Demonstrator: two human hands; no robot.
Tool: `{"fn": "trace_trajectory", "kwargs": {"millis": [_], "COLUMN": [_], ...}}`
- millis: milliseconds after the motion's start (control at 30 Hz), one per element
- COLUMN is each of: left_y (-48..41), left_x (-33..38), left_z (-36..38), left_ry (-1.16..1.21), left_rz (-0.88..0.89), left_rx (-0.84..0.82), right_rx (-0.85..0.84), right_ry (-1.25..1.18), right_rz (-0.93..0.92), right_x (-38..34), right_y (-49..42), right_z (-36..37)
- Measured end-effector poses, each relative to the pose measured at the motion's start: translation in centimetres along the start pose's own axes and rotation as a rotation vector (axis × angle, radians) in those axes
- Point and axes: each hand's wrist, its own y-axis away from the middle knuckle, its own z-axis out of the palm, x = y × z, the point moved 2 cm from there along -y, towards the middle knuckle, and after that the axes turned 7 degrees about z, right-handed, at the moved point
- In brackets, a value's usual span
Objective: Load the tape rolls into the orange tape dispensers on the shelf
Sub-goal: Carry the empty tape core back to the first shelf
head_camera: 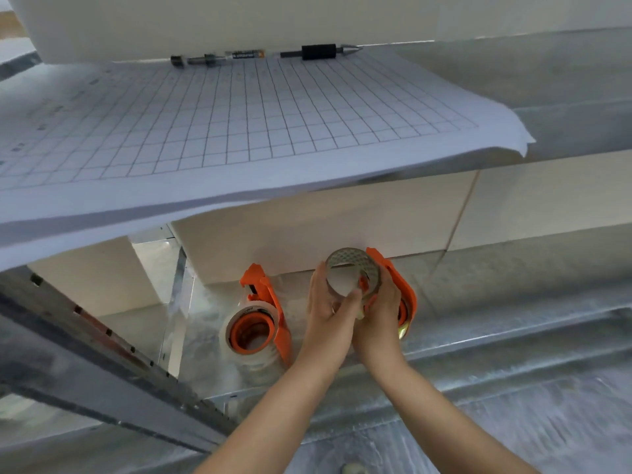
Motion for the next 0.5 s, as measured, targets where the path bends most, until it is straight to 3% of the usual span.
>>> {"fn": "trace_trajectory", "kwargs": {"millis": [333, 500], "left_y": [2.2, 2.4], "left_x": [0.4, 0.0], "left_z": [0.6, 2.5], "left_ry": [0.012, -0.035], "left_rz": [0.099, 0.097], "left_rx": [-0.236, -0.461], "right_rx": [0.159, 0.242], "right_ry": [-0.032, 0.014], "right_rz": [0.093, 0.163], "right_x": [1.8, 3.0], "right_y": [3.1, 3.8], "right_z": [-2.2, -4.8]}}
